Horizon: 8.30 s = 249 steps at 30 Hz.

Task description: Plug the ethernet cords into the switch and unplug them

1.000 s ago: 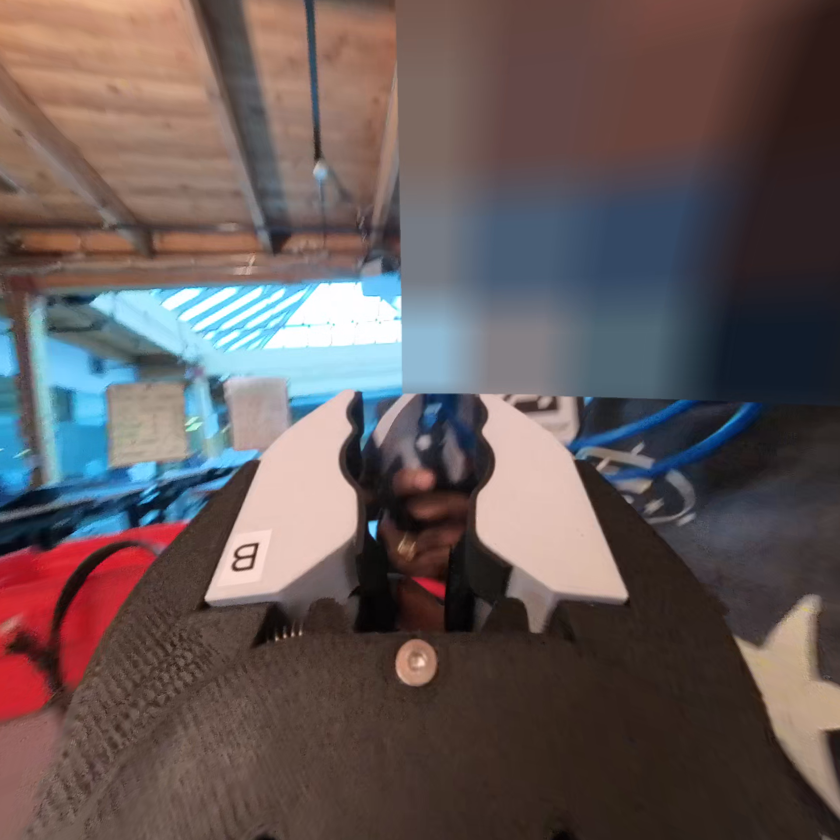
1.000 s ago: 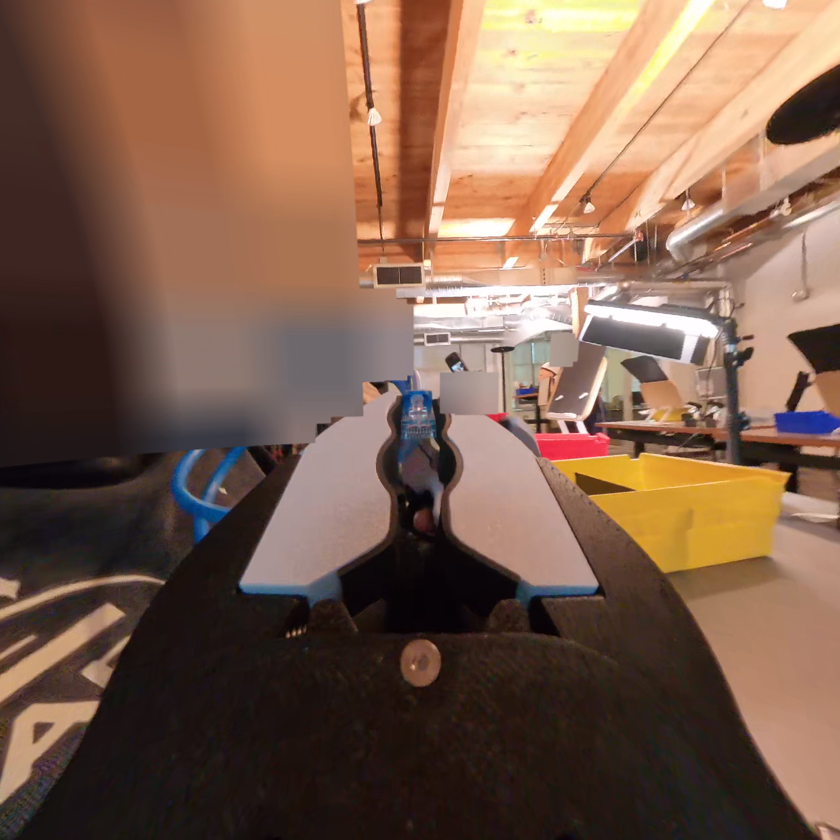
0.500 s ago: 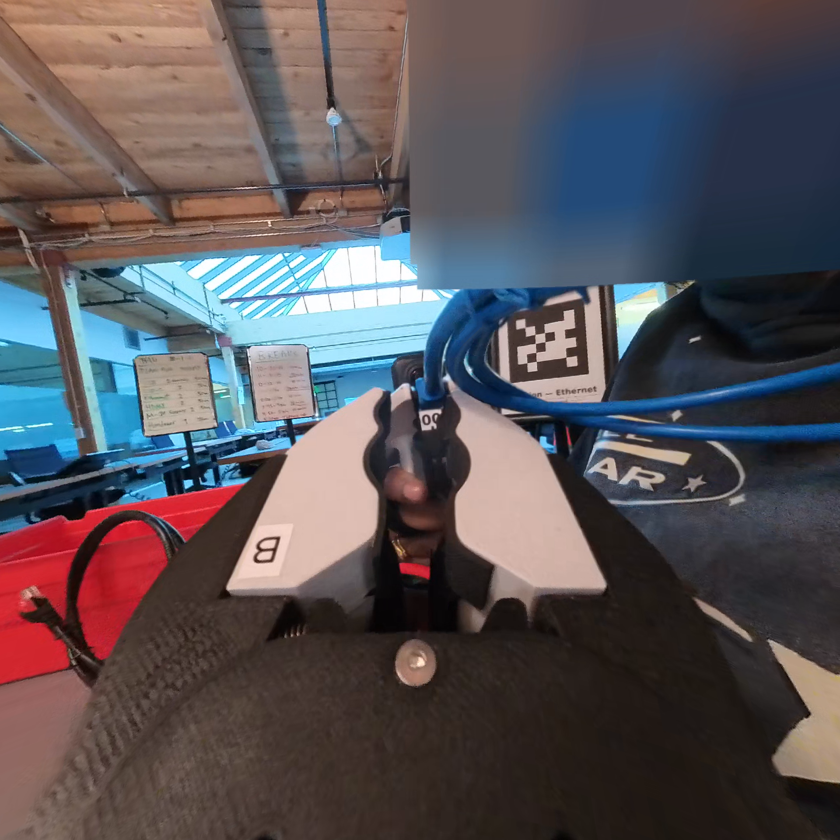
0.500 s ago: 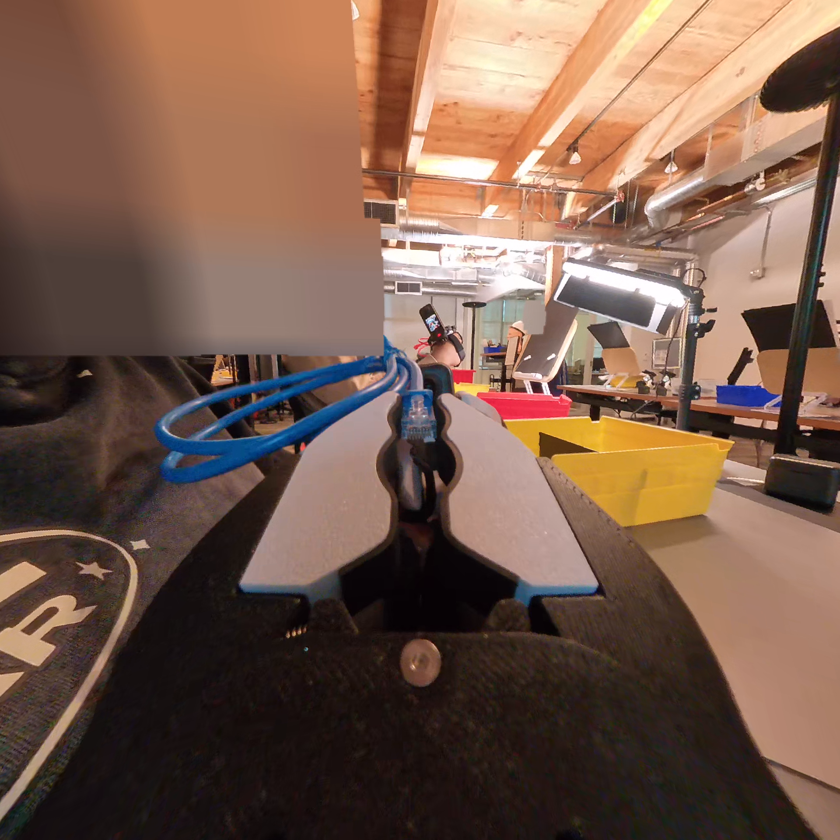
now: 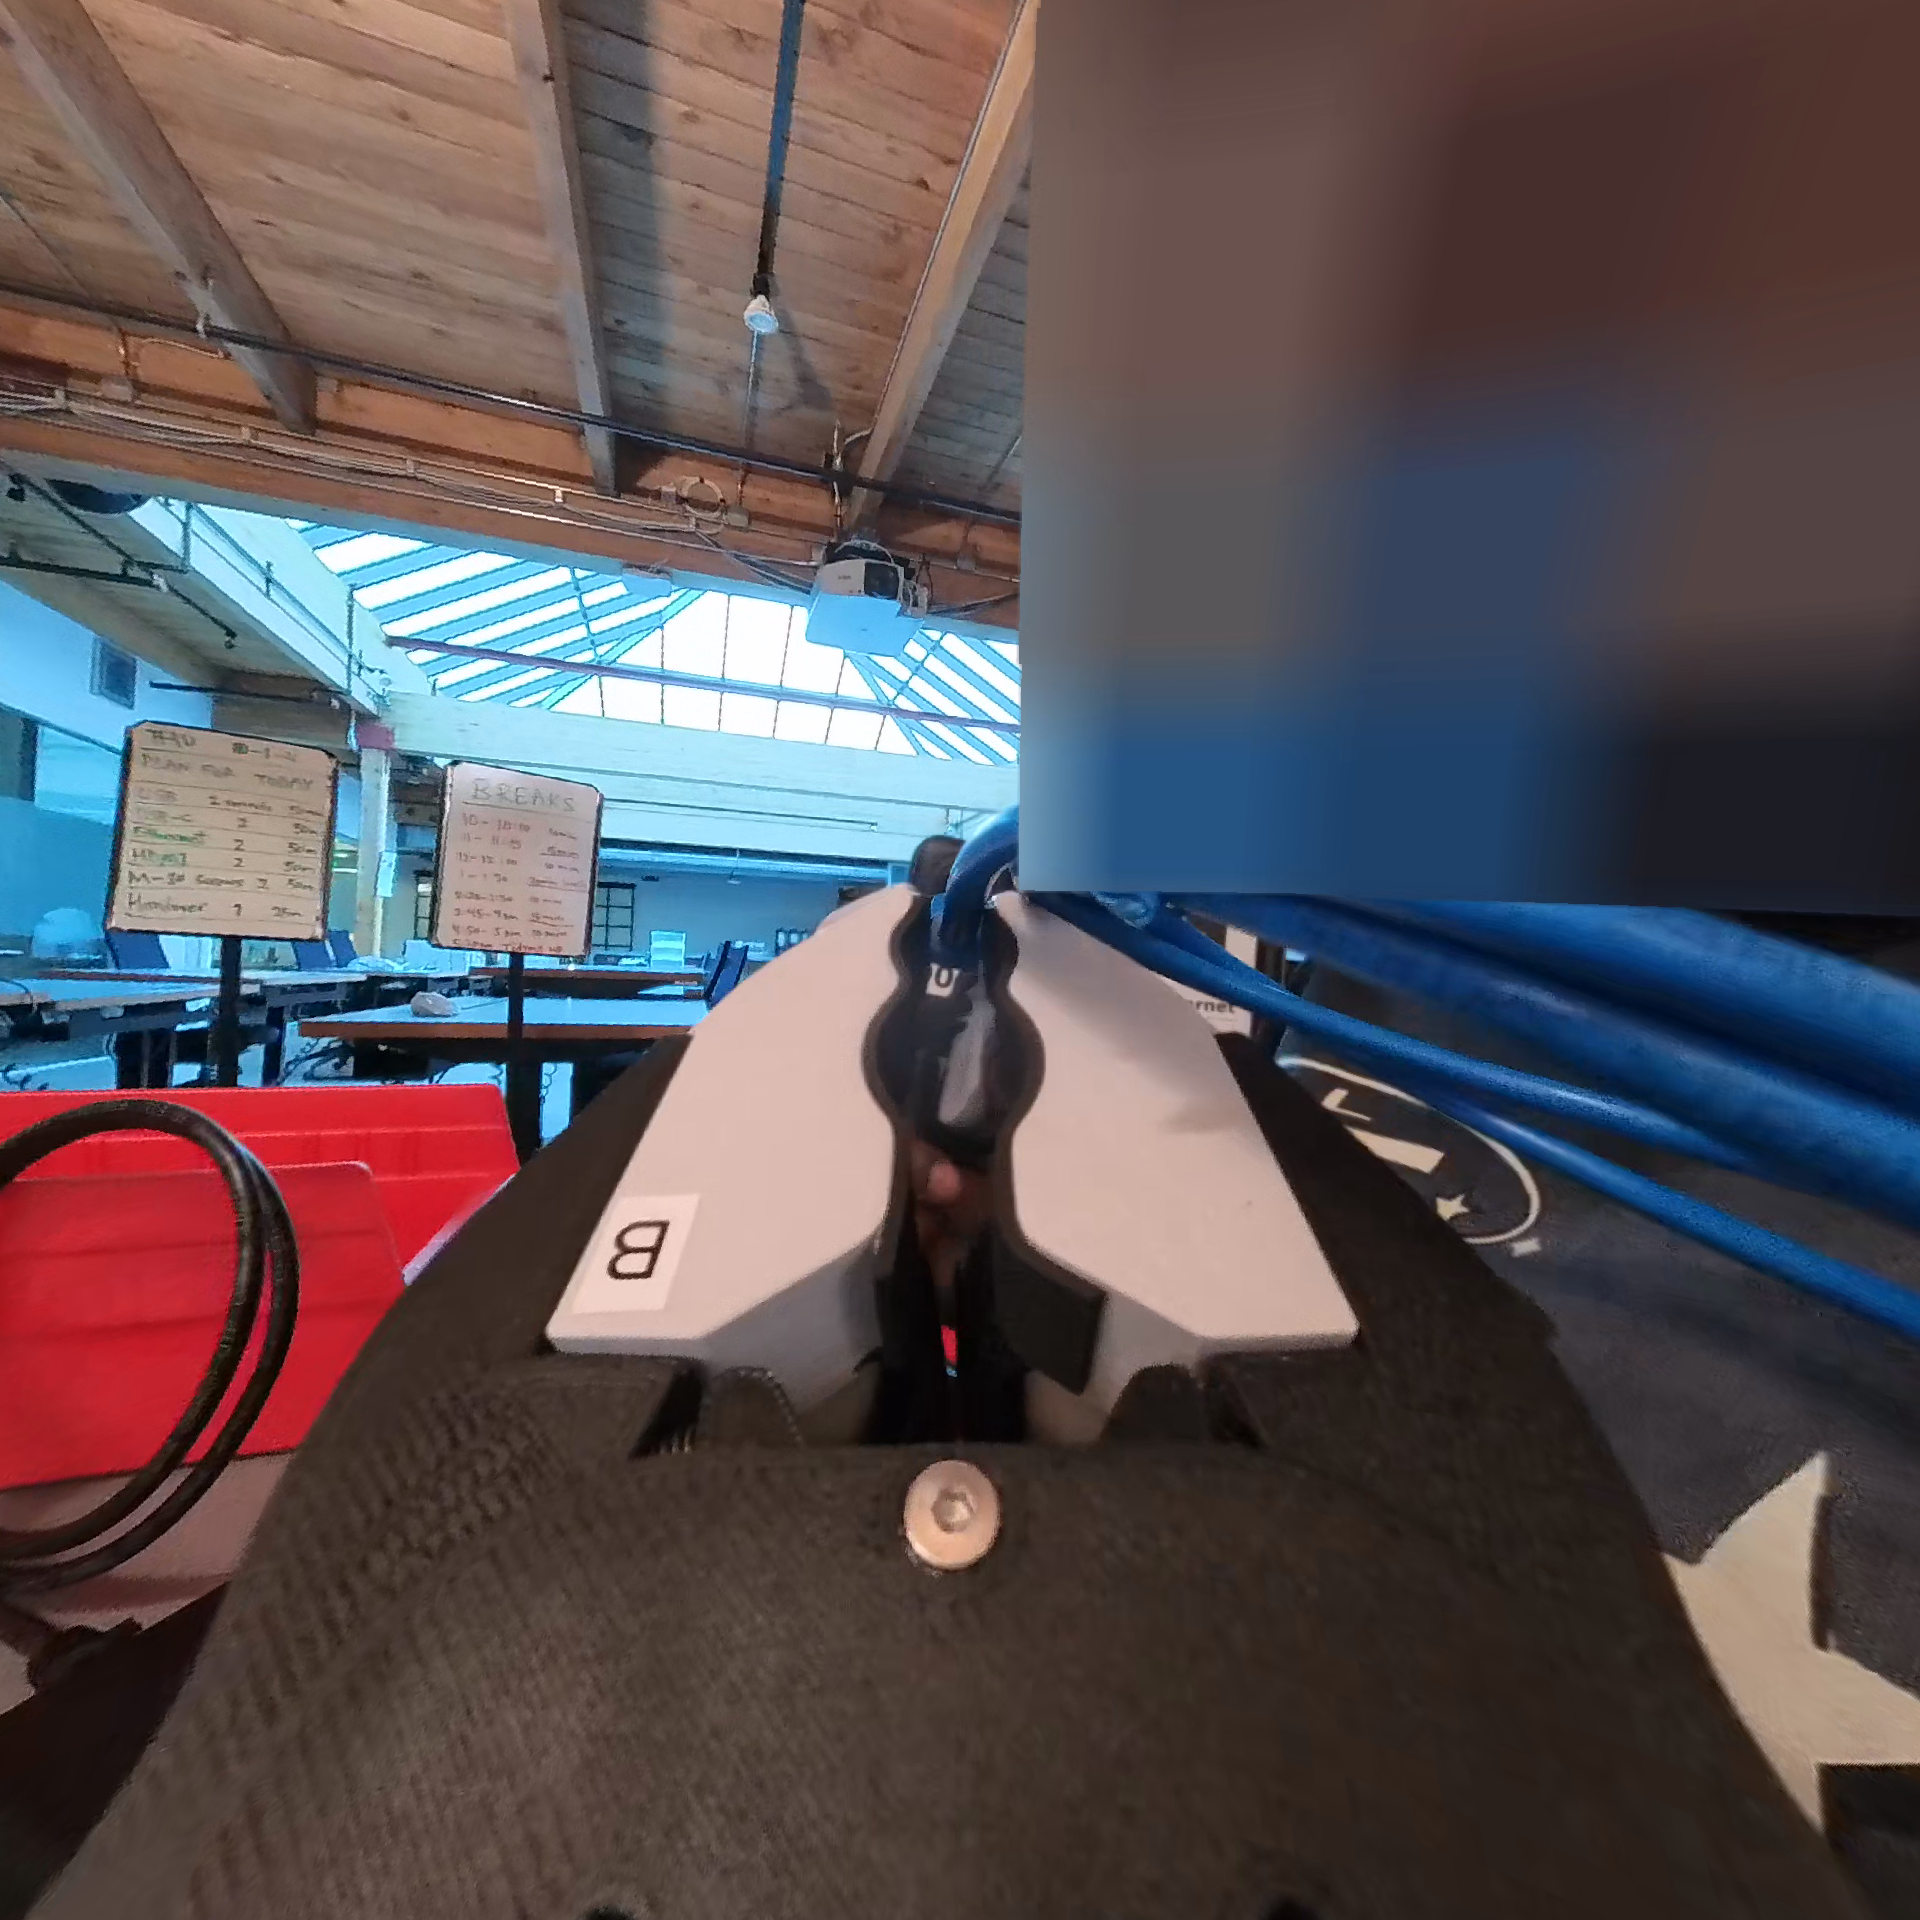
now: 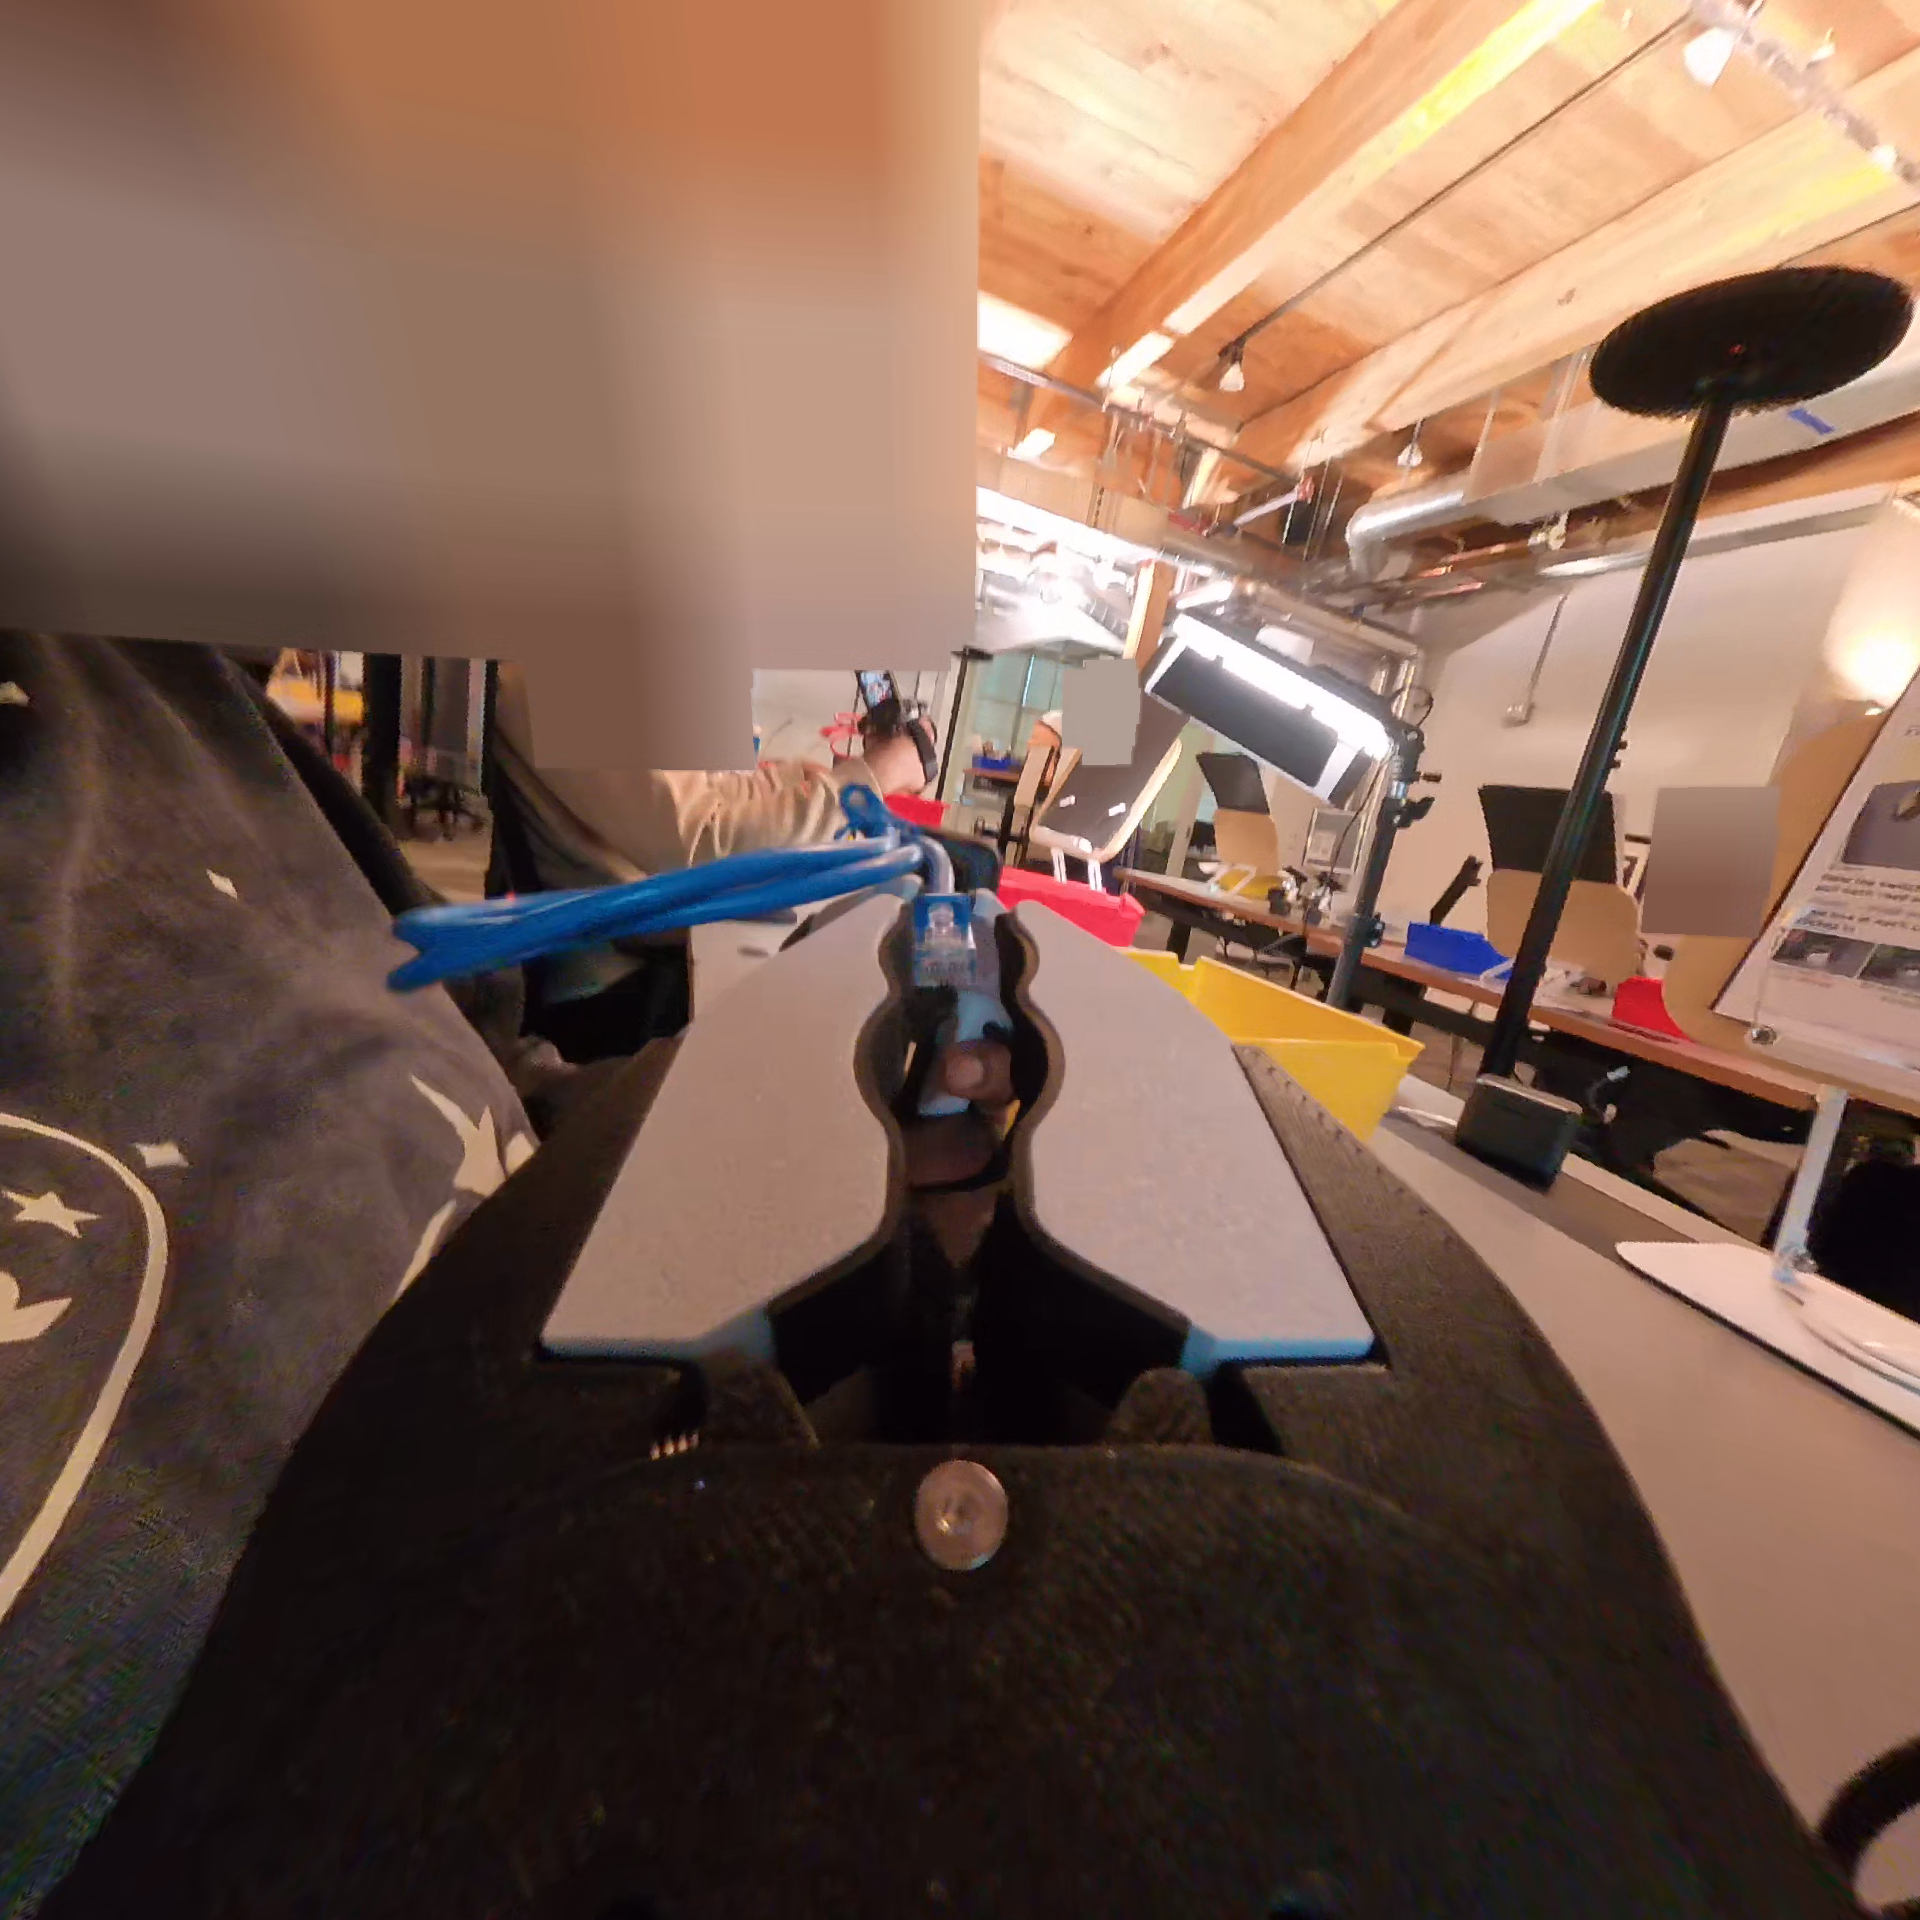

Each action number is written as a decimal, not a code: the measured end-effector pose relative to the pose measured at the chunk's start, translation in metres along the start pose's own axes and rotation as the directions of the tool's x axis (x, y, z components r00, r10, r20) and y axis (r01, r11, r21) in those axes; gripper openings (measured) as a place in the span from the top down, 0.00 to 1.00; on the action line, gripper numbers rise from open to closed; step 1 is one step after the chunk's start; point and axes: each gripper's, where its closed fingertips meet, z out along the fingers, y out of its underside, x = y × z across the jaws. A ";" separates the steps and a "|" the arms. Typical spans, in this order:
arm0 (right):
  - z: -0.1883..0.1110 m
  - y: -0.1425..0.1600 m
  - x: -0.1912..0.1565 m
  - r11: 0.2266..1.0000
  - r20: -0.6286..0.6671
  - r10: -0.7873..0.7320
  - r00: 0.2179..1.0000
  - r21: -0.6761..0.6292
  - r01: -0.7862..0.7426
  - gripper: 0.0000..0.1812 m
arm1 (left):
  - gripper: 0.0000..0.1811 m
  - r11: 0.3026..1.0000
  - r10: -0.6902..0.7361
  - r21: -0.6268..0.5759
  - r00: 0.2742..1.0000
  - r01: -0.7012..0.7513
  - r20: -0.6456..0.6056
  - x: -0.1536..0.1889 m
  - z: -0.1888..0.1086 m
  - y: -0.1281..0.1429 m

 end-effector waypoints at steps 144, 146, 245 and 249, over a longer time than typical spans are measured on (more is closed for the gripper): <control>0.004 0.079 0.123 -0.113 0.314 -0.920 0.233 -0.784 0.610 0.86 | 0.93 0.825 0.516 -0.505 0.702 -0.253 0.491 -0.082 -0.052 0.018; 0.004 0.080 0.122 -0.102 0.303 -0.923 0.239 -0.789 0.606 0.87 | 0.93 0.838 0.508 -0.477 0.701 -0.266 0.501 -0.081 -0.052 0.016; -0.203 0.097 0.296 0.431 -0.811 -0.142 0.568 -0.567 -0.702 0.67 | 0.65 0.837 0.469 -0.160 0.536 -0.523 0.702 -0.070 -0.077 -0.055; -0.183 0.044 0.290 0.644 -0.785 -0.134 0.605 -0.533 -0.548 0.64 | 0.64 0.836 0.470 -0.162 0.533 -0.524 0.703 -0.071 -0.077 -0.055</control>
